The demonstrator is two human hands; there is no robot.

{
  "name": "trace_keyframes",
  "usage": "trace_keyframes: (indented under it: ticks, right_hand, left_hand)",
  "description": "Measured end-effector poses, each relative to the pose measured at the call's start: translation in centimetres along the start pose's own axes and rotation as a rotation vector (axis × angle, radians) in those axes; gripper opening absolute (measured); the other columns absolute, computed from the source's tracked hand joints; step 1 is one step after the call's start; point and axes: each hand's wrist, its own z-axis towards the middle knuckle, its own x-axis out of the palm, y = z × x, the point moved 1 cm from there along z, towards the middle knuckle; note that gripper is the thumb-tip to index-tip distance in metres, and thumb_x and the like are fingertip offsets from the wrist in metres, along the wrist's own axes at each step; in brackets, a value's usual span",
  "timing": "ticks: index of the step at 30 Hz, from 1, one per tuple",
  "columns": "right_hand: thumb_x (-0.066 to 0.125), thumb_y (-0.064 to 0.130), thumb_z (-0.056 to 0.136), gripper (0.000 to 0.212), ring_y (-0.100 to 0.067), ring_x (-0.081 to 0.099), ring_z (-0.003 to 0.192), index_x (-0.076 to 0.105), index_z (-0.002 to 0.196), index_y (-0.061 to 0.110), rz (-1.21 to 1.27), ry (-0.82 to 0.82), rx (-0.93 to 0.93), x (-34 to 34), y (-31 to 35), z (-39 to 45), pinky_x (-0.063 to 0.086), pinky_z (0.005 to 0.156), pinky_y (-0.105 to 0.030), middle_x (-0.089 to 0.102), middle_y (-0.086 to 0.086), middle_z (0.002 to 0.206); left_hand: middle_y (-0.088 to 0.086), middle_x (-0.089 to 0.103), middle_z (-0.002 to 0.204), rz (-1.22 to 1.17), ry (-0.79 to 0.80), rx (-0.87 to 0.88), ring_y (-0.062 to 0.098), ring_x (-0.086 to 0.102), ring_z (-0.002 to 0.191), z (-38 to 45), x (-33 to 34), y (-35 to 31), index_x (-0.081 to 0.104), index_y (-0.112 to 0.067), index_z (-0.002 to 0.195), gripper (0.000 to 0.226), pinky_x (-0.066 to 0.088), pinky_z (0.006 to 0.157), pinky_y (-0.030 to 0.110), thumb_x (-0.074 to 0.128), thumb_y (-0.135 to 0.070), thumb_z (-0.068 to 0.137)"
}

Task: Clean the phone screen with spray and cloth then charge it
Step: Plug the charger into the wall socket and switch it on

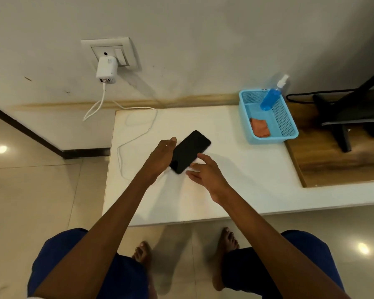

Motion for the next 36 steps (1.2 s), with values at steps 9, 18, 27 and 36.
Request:
trace_keyframes:
  ticks: [9, 18, 27, 36]
  right_hand:
    - [0.069, 0.043, 0.086, 0.067, -0.023, 0.055, 0.118, 0.038, 0.146, 0.031, -1.183, -0.106, -0.502, -2.9, 4.3, 4.4, 0.047, 0.098, -0.04, 0.057, 0.0, 0.132]
    - [0.072, 0.07, 0.067, 0.119, -0.029, 0.003, 0.151, -0.003, 0.154, 0.04, -1.569, 0.166, -0.502, -2.1, 5.2, 8.7, 0.015, 0.117, -0.054, -0.005, 0.008, 0.165]
    - [0.069, 0.076, 0.061, 0.118, -0.026, 0.026, 0.143, 0.011, 0.154, 0.033, -1.558, 0.085, -0.563, -1.3, 5.4, 9.1, 0.029, 0.111, -0.046, 0.024, 0.0, 0.157]
    - [0.064, 0.079, 0.066, 0.11, -0.028, 0.03, 0.139, 0.022, 0.151, 0.022, -1.535, -0.147, -0.547, 1.1, 3.7, 8.1, 0.029, 0.111, -0.049, 0.029, -0.006, 0.15]
  left_hand:
    - [0.004, 0.046, 0.149, 0.602, -0.099, 0.165, 0.028, 0.046, 0.134, 0.1, -4.2, 3.1, 0.039, -0.024, 0.147, 0.081, 0.037, 0.108, 0.043, 0.062, -0.066, 0.083]
    - [0.002, 0.038, 0.154, 0.831, -0.147, 0.321, 0.027, 0.04, 0.138, -0.5, -2.8, 5.4, 0.037, -0.022, 0.147, 0.095, 0.031, 0.111, 0.043, 0.065, -0.074, 0.073]
    - [0.008, 0.028, 0.158, 0.936, -0.242, 0.303, 0.034, 0.027, 0.143, -0.6, -2.2, 5.5, 0.037, -0.018, 0.144, 0.083, 0.025, 0.114, 0.047, 0.06, -0.068, 0.082]
    - [0.01, 0.032, 0.156, 0.911, -0.272, 0.256, 0.034, 0.03, 0.142, 0.5, -5.8, 5.1, 0.036, -0.015, 0.147, 0.08, 0.023, 0.116, 0.051, 0.06, -0.061, 0.086]
